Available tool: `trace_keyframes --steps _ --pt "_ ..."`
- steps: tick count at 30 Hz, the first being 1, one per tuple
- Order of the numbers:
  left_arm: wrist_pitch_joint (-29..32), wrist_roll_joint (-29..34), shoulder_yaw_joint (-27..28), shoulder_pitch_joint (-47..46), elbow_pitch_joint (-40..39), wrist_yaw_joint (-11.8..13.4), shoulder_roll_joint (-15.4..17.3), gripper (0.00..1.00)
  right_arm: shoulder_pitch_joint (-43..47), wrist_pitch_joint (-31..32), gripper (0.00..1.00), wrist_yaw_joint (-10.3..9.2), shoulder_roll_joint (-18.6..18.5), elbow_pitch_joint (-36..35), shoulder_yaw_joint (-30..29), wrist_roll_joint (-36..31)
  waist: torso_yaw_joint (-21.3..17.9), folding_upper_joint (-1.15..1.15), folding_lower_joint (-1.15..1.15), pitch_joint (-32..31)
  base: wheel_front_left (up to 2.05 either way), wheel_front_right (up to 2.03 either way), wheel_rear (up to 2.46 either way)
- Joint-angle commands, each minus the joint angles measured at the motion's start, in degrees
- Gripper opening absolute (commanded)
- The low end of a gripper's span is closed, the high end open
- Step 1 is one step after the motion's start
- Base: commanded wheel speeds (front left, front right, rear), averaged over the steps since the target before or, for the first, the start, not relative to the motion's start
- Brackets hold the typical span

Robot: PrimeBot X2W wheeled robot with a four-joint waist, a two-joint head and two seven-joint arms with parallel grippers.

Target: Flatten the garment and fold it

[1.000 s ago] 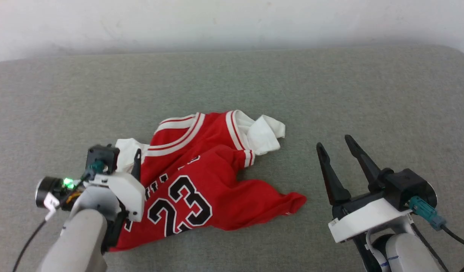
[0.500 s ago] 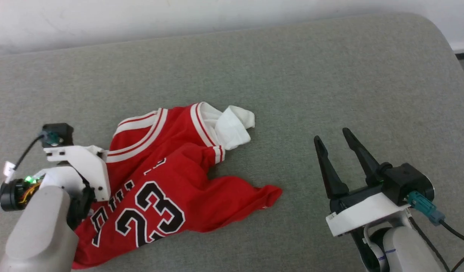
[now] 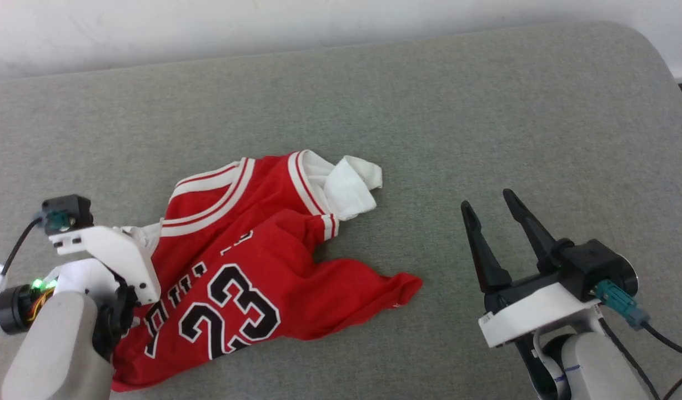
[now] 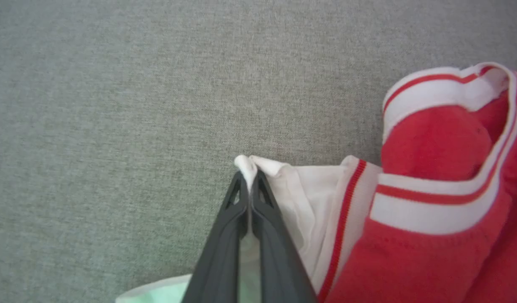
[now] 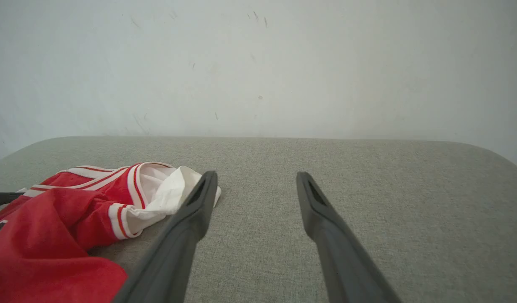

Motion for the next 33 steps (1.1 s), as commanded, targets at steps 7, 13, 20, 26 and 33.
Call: trace_keyframes --steps 7,13,20,26,33 --pt "-6.3 -2.3 3.4 4.4 -4.7 1.7 -1.4 0.00 -6.7 4.5 1.00 -0.11 0.1 2.5 2.2 -2.7 3.7 0.00 -0.01 -1.0 0.00 0.00 0.00" --pt "-9.0 -2.7 3.4 4.7 -6.3 1.4 -2.4 0.00 -16.3 15.8 1.00 -0.11 0.1 10.7 6.0 -1.8 6.1 0.00 -0.01 0.4 0.00 0.00 0.00" --pt "-10.0 -2.7 1.7 2.0 -6.2 0.6 -4.2 0.00 -27.0 27.5 1.00 -0.11 0.0 24.0 6.9 -1.7 9.4 0.00 -0.01 3.1 0.00 0.00 0.00" --pt "-10.7 -2.8 0.5 -0.2 -5.9 -0.2 -5.2 0.00 -33.1 36.2 1.00 -0.11 0.1 32.6 7.9 0.4 11.1 0.00 -0.01 5.3 0.00 0.00 0.00" --pt "-11.1 -3.1 -0.3 -1.1 -5.2 -1.3 -5.4 0.00 -37.2 45.7 0.00 -0.11 0.1 36.6 12.9 3.6 11.3 0.00 -0.01 5.5 0.00 0.00 0.00"
